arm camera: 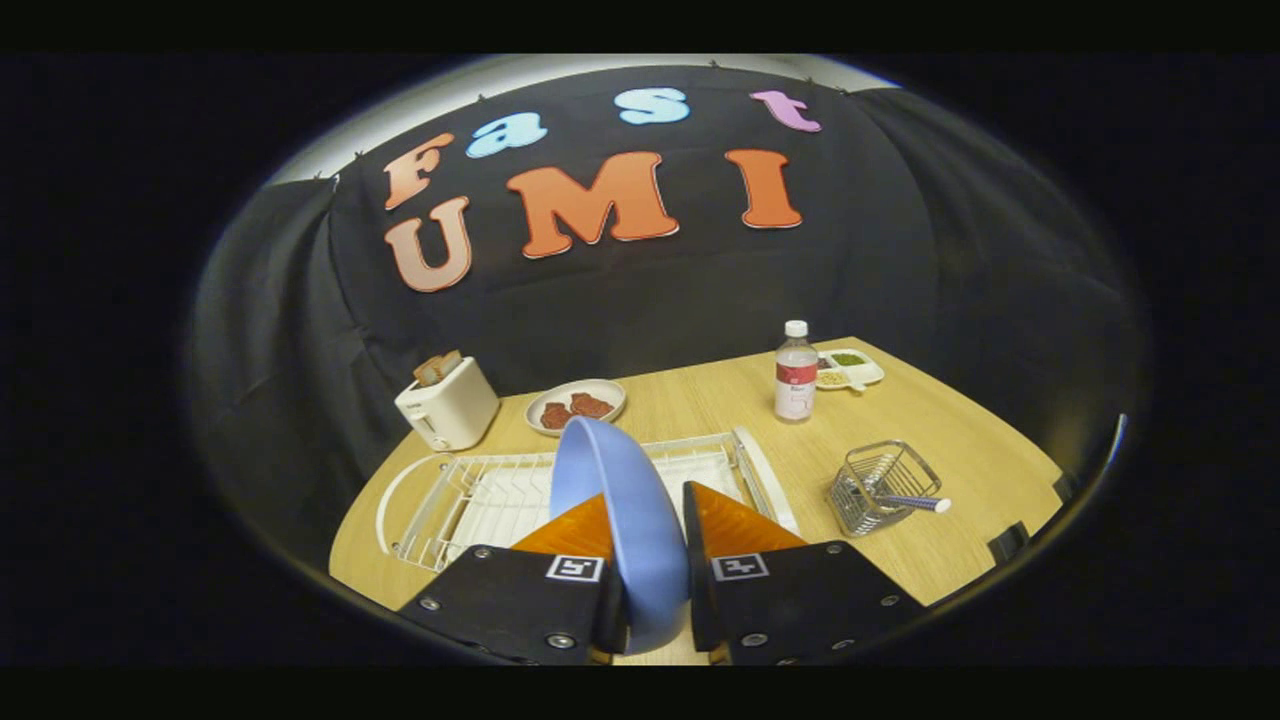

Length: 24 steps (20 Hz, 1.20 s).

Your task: Take the plate from the dish rack, then take the spoon from the basket and place it into the plate.

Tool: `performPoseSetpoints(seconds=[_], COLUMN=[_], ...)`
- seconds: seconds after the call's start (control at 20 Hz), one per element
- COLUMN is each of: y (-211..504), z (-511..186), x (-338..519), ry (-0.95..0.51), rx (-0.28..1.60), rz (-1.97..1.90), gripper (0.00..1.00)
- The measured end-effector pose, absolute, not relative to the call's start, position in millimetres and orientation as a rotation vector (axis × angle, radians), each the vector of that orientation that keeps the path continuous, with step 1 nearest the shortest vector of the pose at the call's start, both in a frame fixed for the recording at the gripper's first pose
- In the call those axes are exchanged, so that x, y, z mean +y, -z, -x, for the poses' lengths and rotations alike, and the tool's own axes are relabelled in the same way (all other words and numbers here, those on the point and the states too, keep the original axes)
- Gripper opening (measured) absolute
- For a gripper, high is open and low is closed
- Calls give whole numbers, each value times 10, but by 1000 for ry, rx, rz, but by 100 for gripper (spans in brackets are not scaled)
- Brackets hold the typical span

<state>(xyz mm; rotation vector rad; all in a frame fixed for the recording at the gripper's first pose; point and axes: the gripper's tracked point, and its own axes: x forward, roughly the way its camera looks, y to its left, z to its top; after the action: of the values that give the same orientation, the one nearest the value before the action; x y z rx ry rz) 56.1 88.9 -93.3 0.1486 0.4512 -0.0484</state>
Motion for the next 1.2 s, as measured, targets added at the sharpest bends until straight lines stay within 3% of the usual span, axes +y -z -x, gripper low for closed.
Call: performPoseSetpoints(seconds=[0.65,1.2], y=[1583,2231], z=[364,561], x=[961,960], ry=[-115,-155], rx=[560,642], rz=[-445,-555], gripper=[25,25])
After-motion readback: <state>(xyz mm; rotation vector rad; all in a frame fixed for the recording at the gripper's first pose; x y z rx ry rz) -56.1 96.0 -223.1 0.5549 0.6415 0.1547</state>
